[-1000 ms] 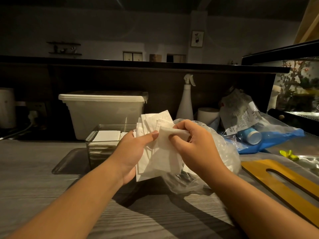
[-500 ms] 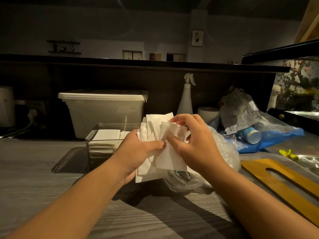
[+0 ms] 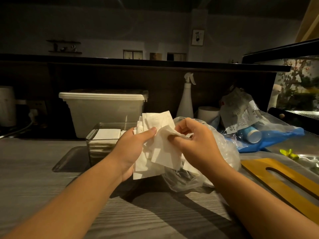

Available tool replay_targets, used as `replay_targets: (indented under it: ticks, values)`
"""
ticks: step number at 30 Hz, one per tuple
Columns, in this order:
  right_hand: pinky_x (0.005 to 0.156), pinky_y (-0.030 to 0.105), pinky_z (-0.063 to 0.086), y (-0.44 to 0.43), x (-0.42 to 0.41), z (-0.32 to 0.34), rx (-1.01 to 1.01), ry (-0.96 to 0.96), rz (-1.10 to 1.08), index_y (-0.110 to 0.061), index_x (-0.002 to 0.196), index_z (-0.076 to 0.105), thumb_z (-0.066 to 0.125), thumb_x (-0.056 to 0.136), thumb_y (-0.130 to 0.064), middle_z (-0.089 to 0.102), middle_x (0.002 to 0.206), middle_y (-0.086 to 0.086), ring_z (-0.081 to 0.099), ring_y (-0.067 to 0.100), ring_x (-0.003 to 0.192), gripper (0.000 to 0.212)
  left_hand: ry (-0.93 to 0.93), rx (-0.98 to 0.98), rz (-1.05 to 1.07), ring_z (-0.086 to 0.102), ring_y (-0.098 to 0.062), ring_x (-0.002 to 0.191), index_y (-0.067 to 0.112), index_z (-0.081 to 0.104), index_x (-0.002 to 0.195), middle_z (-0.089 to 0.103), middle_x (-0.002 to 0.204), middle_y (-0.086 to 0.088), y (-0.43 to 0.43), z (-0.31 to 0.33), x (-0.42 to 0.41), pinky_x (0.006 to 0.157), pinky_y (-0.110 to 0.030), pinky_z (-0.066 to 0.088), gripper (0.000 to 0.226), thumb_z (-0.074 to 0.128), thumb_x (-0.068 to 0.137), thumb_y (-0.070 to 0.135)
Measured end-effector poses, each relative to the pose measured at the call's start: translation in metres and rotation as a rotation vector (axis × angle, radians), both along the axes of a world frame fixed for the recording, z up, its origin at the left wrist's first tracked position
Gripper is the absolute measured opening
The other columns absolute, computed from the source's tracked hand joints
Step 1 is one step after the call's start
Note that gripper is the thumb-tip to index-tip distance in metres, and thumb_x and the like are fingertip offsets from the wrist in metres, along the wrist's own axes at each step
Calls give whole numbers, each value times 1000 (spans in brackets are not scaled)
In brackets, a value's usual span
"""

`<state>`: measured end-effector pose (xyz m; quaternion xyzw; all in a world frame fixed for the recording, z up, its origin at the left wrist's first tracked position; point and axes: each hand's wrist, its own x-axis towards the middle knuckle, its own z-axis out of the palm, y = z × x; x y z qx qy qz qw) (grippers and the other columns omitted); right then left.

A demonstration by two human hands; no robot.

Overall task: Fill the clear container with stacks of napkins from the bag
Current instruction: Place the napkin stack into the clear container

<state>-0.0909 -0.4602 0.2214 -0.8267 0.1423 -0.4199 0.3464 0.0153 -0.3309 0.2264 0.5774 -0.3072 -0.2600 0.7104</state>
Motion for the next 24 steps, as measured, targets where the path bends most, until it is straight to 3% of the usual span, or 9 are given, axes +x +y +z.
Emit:
replay_targets:
  ticks: [5,8,10,13,16,18,21,24]
  values:
    - [77,38,58,-14,-6,13,615,-174,285,-5,90,67,63,84,2,70,87,7,67,27,86,10,35,-28,42,75,-23,72,18,67,103,77,83,-4,3,4,8,64,-37,58,11,63,95,25]
    - [68,34,59,-19,-11,19,795,-192,447,-6,93,66,52,84,4,67,91,10,65,25,84,20,39,-20,39,75,-28,80,18,66,108,77,90,-6,4,4,11,69,-41,59,16,63,94,27]
    - [64,29,55,-20,-12,18,738,-145,434,-7,93,63,50,84,3,64,92,10,62,26,85,19,10,6,16,75,-24,78,21,66,110,77,88,-2,5,3,11,66,-39,59,18,62,95,30]
    - [71,31,54,-25,-9,14,594,-41,353,-6,96,63,55,84,2,65,95,9,63,32,94,17,-38,26,-30,73,-12,66,27,64,104,75,76,6,5,3,8,54,-29,55,10,59,97,32]
    - [74,29,53,-23,-7,11,424,20,351,-12,83,67,65,74,-8,67,89,3,65,24,90,10,-67,48,-68,73,-12,63,24,66,101,76,75,5,4,3,4,50,-27,55,10,59,97,28]
    - [74,30,54,-19,-6,10,393,33,384,-16,80,70,67,76,-7,68,90,4,65,23,89,11,-78,67,-81,73,-13,64,23,67,103,76,78,4,3,2,3,50,-27,55,11,60,96,27]
    - [67,26,51,-18,-4,9,282,17,326,-26,74,72,64,83,4,68,87,1,65,24,86,32,-71,81,-74,73,-14,66,23,67,106,77,80,2,1,1,3,49,-27,55,12,62,95,26]
    - [69,21,51,-15,-3,8,218,-22,276,-22,78,72,64,87,4,68,88,-2,65,18,86,29,-65,79,-65,75,-20,74,21,67,110,77,89,-4,0,0,5,60,-35,57,16,62,95,26]
